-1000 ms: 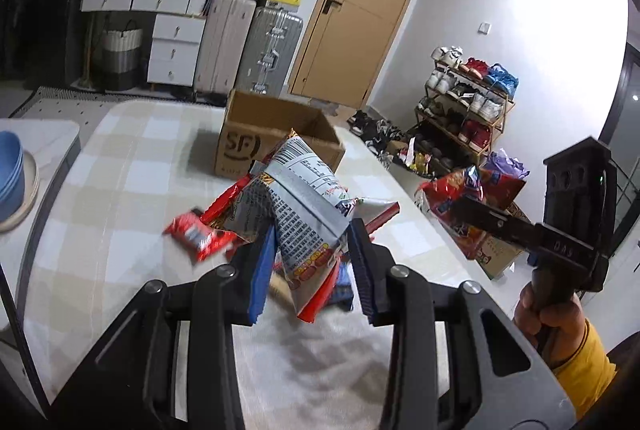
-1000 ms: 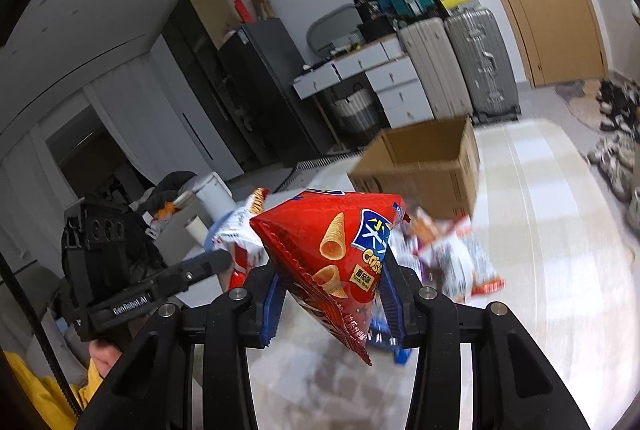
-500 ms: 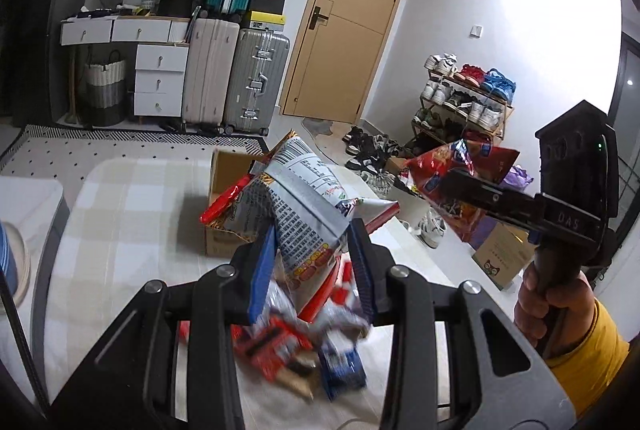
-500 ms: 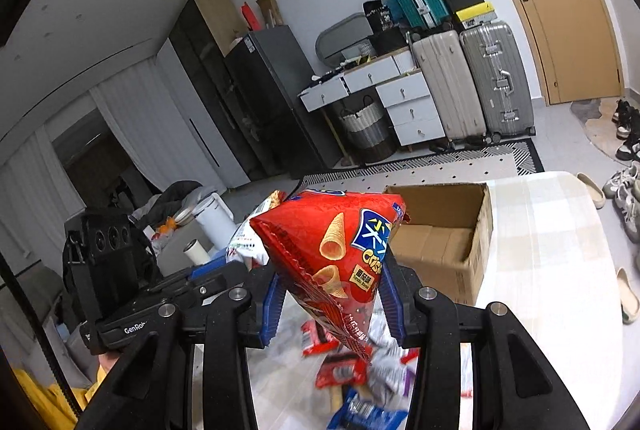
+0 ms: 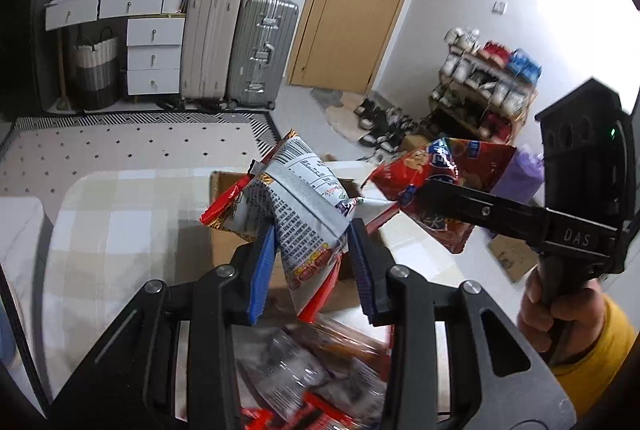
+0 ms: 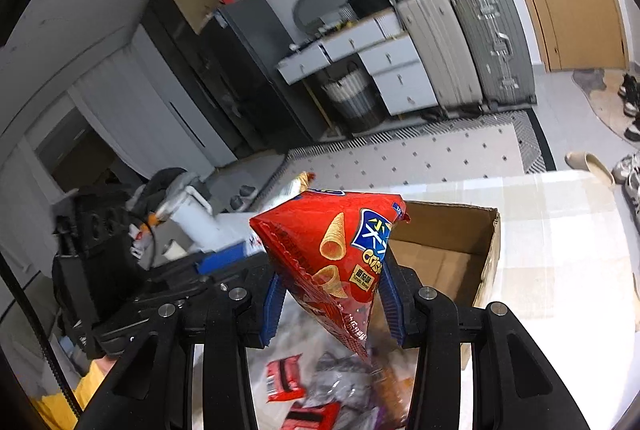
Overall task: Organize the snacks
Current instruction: 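Lift both held bags and carry them over the cardboard box, then lower both bags into the box and open both grippers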
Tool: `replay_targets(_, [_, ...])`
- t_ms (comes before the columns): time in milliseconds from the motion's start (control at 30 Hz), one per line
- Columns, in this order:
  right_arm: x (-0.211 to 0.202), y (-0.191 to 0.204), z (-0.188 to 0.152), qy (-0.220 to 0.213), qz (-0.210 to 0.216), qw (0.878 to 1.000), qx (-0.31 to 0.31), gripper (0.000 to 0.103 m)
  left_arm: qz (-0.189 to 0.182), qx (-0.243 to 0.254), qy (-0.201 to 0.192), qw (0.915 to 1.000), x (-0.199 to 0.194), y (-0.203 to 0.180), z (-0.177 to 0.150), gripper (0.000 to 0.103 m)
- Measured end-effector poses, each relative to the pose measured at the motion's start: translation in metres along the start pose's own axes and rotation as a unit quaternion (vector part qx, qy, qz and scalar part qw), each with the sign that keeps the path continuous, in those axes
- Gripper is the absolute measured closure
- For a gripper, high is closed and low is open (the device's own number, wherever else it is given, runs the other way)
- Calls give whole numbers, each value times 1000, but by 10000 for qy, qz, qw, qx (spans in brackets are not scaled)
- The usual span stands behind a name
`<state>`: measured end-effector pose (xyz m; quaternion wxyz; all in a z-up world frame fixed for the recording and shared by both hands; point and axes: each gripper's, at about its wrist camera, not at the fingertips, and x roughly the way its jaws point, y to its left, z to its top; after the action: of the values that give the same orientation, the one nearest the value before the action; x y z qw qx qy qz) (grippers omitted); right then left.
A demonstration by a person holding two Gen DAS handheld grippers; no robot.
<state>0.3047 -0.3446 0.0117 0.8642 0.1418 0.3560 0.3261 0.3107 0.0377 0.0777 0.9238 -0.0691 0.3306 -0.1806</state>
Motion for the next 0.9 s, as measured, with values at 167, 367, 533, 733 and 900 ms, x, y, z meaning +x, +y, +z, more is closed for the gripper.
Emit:
replay_targets(167, [29,-30,11,220,-191,9992,271,60,191,308,318,9988,65,7,20,70])
replay_targets(367, [51,-49,12,442,-317,9979,342,60,298,420,601,9969,125,14,25,70])
replay_targets(533, [60,-55,9,499,-316,9977,323,60,334,424,681,9962,156,24,27,70])
replay_targets(733, [70,-64,3,573,-431,9965,438,60,388,419,789,9952,172,27,11,70])
replay_targets(900, [76,-71,-2,601,-471,9958,505,60,474,207,864,9949,192,34,10,70])
